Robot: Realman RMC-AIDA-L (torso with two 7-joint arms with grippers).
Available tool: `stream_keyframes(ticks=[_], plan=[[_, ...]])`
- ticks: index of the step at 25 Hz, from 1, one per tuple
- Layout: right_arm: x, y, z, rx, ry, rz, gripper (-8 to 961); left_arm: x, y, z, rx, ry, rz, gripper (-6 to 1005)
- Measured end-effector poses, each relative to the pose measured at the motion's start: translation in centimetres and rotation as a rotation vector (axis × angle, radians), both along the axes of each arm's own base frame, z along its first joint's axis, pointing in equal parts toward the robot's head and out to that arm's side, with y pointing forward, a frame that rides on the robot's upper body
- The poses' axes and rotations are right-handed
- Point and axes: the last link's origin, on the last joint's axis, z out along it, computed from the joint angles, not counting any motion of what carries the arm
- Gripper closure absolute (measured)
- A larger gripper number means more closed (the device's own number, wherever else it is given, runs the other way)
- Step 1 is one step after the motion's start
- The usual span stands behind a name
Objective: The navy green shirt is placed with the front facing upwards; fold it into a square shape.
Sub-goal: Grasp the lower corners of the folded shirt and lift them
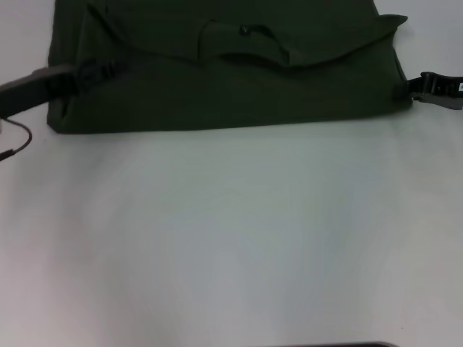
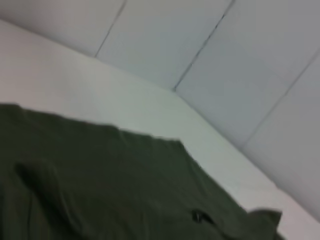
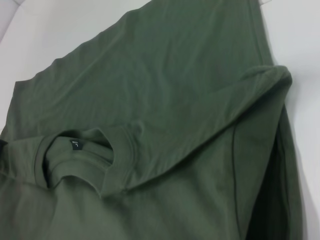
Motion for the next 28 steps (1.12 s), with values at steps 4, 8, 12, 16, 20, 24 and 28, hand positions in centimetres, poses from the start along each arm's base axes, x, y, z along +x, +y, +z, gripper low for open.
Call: stream_keyframes(ticks=[4, 8, 12, 16, 20, 24, 28], plan=[[-0.1, 0.1, 0.1, 0.0, -0.001, 0.003, 915, -1.0, -0.6, 0.6, -0.067, 0.067, 0.035, 140], [-0.2, 0.2, 0.2, -0.003, 0.0, 0.01, 915, -1.7, -0.7, 1.3, -0.122, 0.106, 0.092, 140], [-0.3, 0.0, 0.4, -0.02, 0.004, 0.024, 915, -2.1, -0.5, 1.9, -0.145, 0.145, 0.123, 141], [0.1, -0.5, 0.6, -0.024, 0.006, 0.019, 915, -2.2, 0.0, 2.2, -0.147, 0.176, 0.13, 141], [0.6, -0.8, 0.9, -0.015, 0.01, 0.005, 916, -2.3, 0.6, 2.2, -0.142, 0.212, 0.146, 141], [0.7, -0.9, 1.1, -0.013, 0.017, 0.002, 916, -2.5, 1.1, 2.2, -0.146, 0.25, 0.161, 141], [0.7, -0.9, 1.1, -0.012, 0.019, 0.001, 916, -2.6, 1.1, 1.9, -0.173, 0.275, 0.166, 141]])
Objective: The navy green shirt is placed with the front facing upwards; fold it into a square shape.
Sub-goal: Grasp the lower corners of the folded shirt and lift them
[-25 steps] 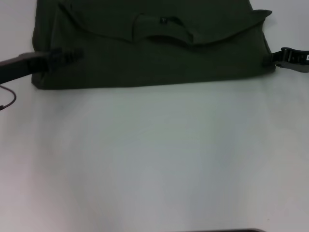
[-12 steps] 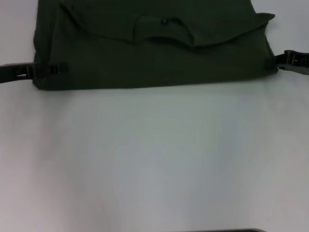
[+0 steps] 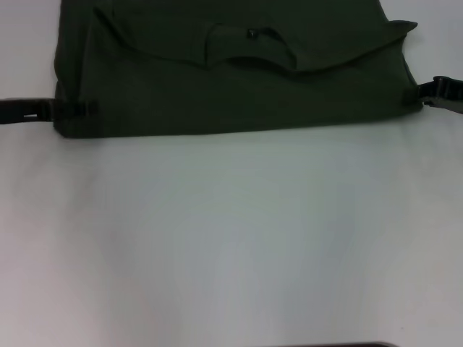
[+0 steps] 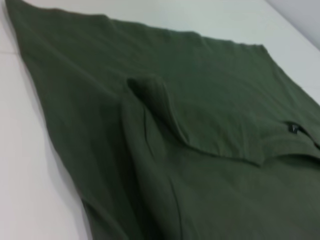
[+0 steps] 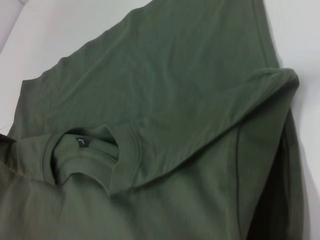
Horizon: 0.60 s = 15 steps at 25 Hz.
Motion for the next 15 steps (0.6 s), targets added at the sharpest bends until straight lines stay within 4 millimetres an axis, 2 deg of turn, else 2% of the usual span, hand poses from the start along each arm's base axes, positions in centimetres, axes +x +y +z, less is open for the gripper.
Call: stream_keyframes(ticks=[15], plan=[[0.07, 0.03, 0.1, 0.003, -0.003, -0.002, 915, -0.65, -0.14, -0.76, -0.036, 0.046, 0.031, 140]])
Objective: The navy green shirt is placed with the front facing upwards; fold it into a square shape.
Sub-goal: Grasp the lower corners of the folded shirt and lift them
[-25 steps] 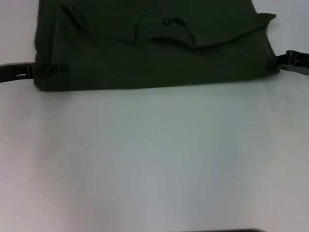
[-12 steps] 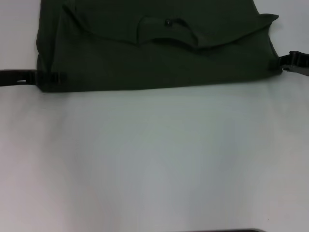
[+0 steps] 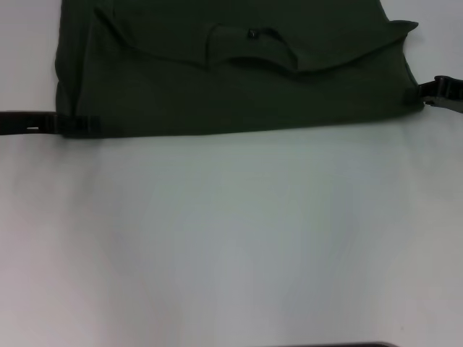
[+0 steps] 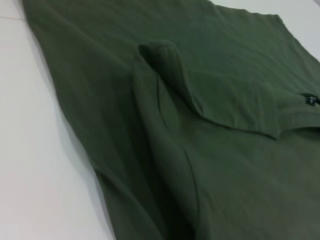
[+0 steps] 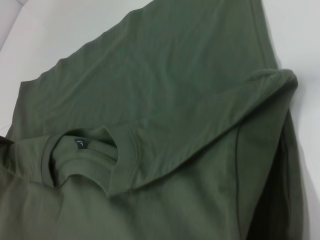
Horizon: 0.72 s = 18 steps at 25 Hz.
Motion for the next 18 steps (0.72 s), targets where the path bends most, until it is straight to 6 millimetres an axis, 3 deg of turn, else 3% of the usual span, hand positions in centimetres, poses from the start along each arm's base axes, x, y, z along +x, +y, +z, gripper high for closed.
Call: stream_keyframes(ticks=[18], plan=[[-0.2, 0.4, 0.1, 0.006, -0.003, 0.007, 914, 1.5, 0.6, -0.8, -0.049, -0.014, -0.045, 153]])
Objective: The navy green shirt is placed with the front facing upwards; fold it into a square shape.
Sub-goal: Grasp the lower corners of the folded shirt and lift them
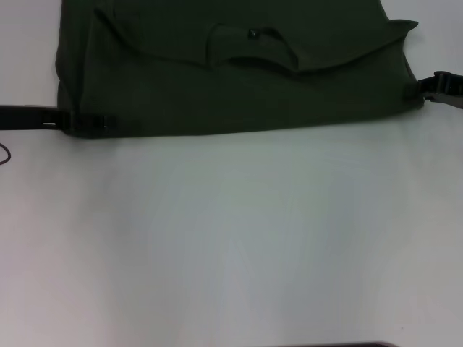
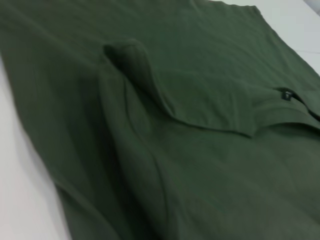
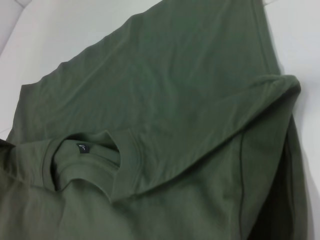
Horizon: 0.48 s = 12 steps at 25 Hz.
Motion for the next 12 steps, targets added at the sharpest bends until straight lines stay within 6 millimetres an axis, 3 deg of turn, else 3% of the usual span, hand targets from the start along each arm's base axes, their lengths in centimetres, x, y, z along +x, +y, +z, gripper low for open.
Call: stream_keyframes(ticks=[12], plan=[[-0.06, -0.03, -0.15, -0.001, 0.004, 0.0, 915, 0.22, 0.03, -0.17, -0.018, 0.014, -0.02, 159]])
